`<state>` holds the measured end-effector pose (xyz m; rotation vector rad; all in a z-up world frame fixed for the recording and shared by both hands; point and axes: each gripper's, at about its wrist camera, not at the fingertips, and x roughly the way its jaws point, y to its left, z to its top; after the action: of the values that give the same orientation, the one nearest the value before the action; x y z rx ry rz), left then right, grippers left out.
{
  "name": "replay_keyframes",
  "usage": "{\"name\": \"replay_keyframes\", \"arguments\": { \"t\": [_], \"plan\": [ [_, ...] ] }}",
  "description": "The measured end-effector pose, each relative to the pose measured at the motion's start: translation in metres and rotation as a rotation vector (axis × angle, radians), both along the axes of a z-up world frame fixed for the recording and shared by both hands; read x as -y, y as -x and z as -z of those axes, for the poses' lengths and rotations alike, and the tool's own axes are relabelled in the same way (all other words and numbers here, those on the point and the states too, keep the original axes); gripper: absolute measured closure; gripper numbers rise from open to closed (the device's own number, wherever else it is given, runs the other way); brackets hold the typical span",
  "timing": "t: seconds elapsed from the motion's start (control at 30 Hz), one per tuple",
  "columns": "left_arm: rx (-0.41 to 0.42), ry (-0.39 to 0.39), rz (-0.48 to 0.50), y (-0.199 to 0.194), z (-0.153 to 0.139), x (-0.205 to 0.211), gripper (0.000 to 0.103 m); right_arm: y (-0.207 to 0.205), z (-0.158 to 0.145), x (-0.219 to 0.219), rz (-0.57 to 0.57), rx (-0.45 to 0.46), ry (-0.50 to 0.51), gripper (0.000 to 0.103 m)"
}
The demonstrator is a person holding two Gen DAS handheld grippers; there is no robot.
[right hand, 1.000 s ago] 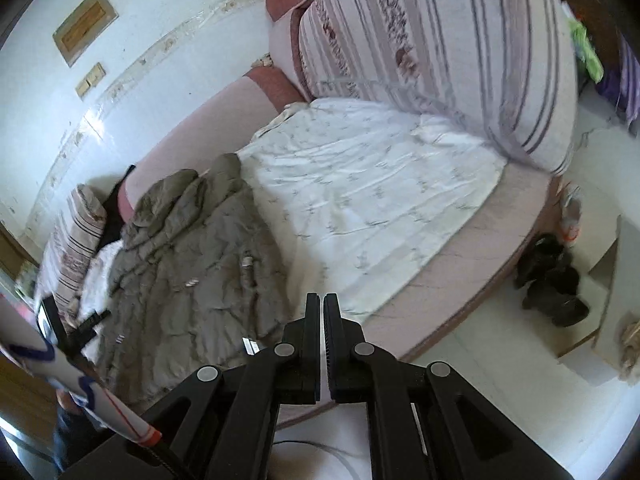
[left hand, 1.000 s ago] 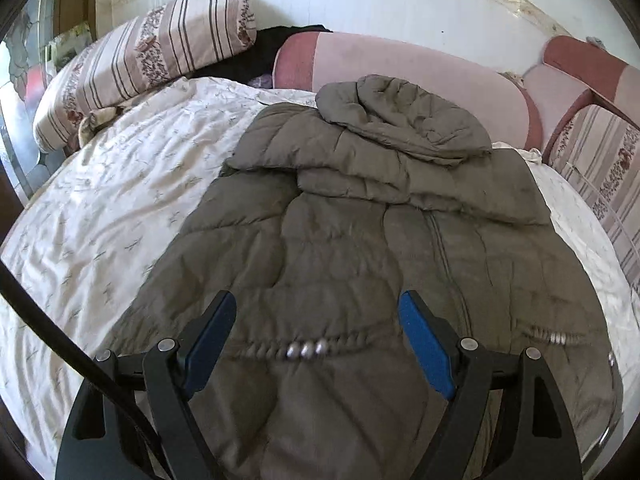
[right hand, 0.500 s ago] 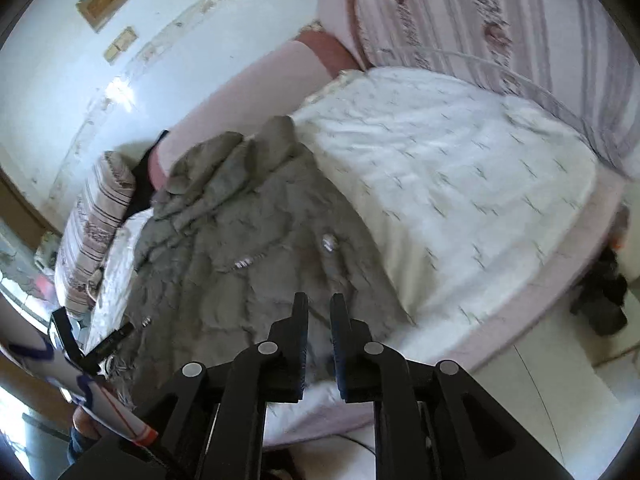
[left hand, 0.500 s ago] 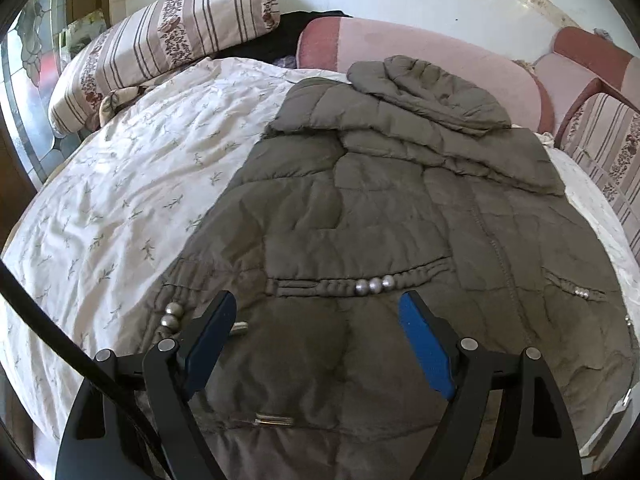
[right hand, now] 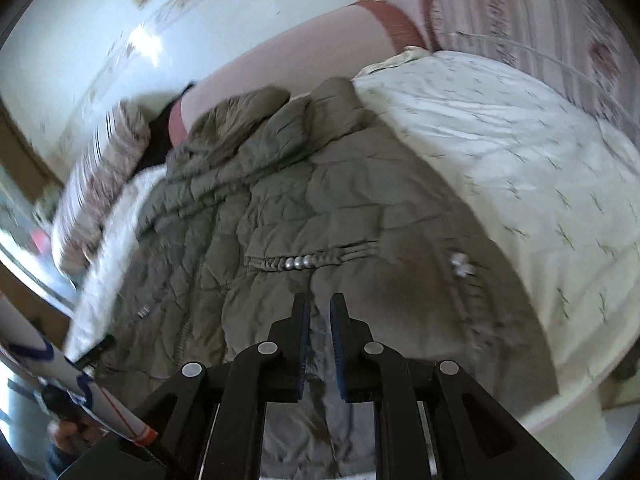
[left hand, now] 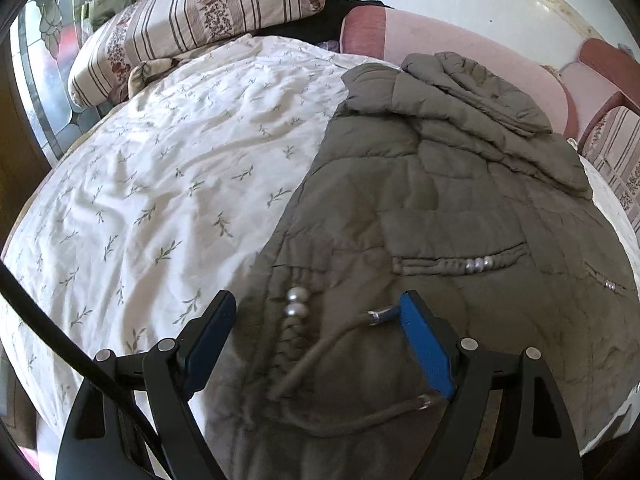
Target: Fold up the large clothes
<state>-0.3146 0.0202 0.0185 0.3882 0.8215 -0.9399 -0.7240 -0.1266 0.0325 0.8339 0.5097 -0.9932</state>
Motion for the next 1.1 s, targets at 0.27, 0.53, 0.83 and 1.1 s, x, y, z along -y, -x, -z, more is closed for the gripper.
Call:
{"name": "replay_keyframes", "arguments": {
  "t": [0.27,0.53,0.83,1.1],
  "plan": [
    [-0.076,-0.014,0.028,-0.013,0.010,0.001,0.020,-0.048,0.032,0.022,-0.107,-0.214,-0.057,0.090],
    [-0.032,0.092,-0.059,-0.032,-0.007,-0.036,0.020,-0.019,0.012,0.029,-0.069,-0.051,0.007,0.088],
    [-0.213,0.089,-0.119,-0.075,0.012,-0.070,0.020,0.076,0.011,0.032,0.202,0.163,-0.046,0.045],
    [-0.322,0.139,-0.071,-0.069,0.016,-0.083,0.020,0.125,0.027,0.027,0.244,0.263,-0.175,0.045]
  ]
}}
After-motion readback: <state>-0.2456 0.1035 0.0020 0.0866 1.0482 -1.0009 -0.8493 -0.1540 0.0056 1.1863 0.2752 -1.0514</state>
